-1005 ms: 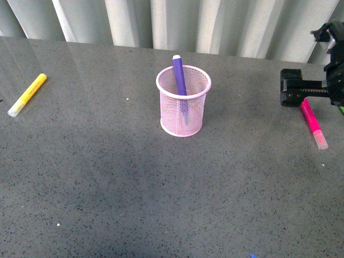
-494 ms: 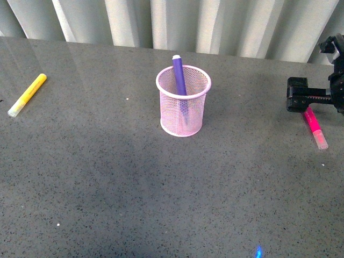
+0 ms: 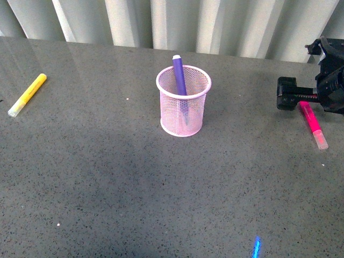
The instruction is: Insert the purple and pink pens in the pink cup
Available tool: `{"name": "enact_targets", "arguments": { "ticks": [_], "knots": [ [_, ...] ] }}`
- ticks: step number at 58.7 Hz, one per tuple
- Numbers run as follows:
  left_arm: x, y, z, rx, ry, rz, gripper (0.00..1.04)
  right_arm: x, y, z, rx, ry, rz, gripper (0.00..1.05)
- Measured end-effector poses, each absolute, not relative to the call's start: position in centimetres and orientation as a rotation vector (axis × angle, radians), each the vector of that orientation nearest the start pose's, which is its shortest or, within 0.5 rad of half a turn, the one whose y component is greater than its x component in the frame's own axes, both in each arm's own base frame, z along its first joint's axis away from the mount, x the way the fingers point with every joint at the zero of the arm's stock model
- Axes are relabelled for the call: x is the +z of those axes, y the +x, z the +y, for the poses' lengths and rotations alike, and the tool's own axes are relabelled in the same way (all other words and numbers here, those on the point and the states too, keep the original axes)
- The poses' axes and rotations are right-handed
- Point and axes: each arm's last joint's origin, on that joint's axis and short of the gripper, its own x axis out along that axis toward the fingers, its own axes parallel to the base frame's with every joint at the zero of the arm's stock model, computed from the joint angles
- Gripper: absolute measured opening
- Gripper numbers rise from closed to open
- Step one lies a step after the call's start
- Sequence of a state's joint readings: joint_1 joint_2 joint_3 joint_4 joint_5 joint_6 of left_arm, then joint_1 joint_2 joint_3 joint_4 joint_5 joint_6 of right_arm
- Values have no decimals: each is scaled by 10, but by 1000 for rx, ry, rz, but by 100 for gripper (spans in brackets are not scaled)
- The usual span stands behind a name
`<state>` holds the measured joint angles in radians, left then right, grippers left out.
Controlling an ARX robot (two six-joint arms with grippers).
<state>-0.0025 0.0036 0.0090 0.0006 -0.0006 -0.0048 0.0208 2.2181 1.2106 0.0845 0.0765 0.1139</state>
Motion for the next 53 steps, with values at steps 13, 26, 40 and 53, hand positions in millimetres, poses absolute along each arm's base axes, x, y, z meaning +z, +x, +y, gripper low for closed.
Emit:
{"name": "enact_targets", "arguments": {
  "ticks": [13,26,40,53],
  "knots": [
    [166,97,0,-2,-5,-6,98,53,420,7,-115,92,953,98],
    [166,97,0,-2,-5,-6,98,52,422,5,-141,136,966,85],
    [166,97,0,-2,-5,-6,98,52,422,-2,-159,151,973,40],
    [166,97,0,-2,-5,-6,98,52,421,-2,-127,112,949,13]
  ]
}}
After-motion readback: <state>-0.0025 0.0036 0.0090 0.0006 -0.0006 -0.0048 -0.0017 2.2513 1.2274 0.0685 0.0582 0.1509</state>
